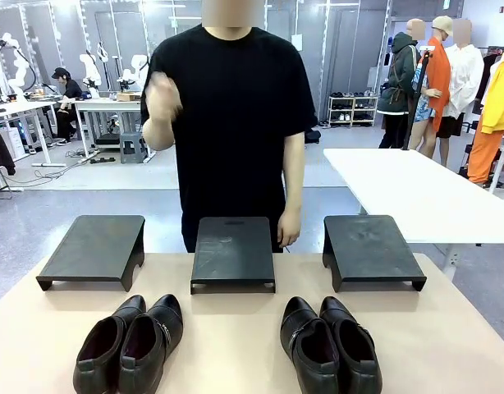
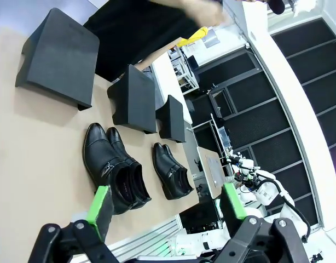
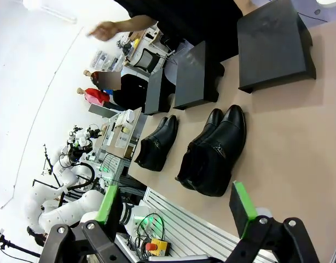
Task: Place the shoes on the stand as instructed by the person.
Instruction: Pick up one pair of Shoes and place it on the Shoes Stand indicated by the person.
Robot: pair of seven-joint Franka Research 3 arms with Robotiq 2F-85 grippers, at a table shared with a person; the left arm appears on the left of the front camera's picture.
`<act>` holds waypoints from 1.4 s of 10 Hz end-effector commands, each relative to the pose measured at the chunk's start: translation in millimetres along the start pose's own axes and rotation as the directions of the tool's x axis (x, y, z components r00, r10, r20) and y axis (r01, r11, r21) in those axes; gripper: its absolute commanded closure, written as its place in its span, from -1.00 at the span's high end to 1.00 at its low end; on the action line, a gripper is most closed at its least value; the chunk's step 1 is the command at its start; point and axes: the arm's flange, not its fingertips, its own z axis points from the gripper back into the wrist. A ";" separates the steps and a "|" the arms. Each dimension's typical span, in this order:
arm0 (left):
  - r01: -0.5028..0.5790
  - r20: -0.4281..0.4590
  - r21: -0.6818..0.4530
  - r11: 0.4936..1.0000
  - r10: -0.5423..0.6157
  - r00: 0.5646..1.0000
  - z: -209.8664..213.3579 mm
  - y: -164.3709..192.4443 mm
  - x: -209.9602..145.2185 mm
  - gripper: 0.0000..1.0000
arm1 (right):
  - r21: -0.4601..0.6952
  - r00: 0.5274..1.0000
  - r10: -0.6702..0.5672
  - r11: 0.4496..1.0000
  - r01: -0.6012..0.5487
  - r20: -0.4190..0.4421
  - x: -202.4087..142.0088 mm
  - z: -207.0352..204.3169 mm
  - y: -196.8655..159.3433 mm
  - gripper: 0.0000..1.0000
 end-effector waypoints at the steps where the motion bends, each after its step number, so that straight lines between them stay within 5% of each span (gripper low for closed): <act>1: 0.010 -0.011 -0.006 1.000 -0.010 1.000 1.1 -0.1 -1.6 1.00 | 0.011 1.000 0.022 1.000 -0.022 0.004 0.6 1.5 0.1 1.00; 10: 0.000 0.000 0.000 1.000 0.000 1.000 0.0 0.0 0.0 1.00 | 0.011 1.000 0.022 1.000 -0.022 0.004 0.6 1.5 0.1 1.00; 12: 0.048 -0.176 0.026 0.998 -0.043 0.983 -47.4 -36.3 17.1 1.00 | 0.011 1.000 0.022 1.000 -0.022 0.004 0.6 1.5 0.1 1.00; 14: 0.122 -0.389 0.077 0.990 -0.082 0.917 -120.6 -72.8 26.4 1.00 | 0.011 1.000 0.022 1.000 -0.022 0.004 0.6 1.5 0.1 1.00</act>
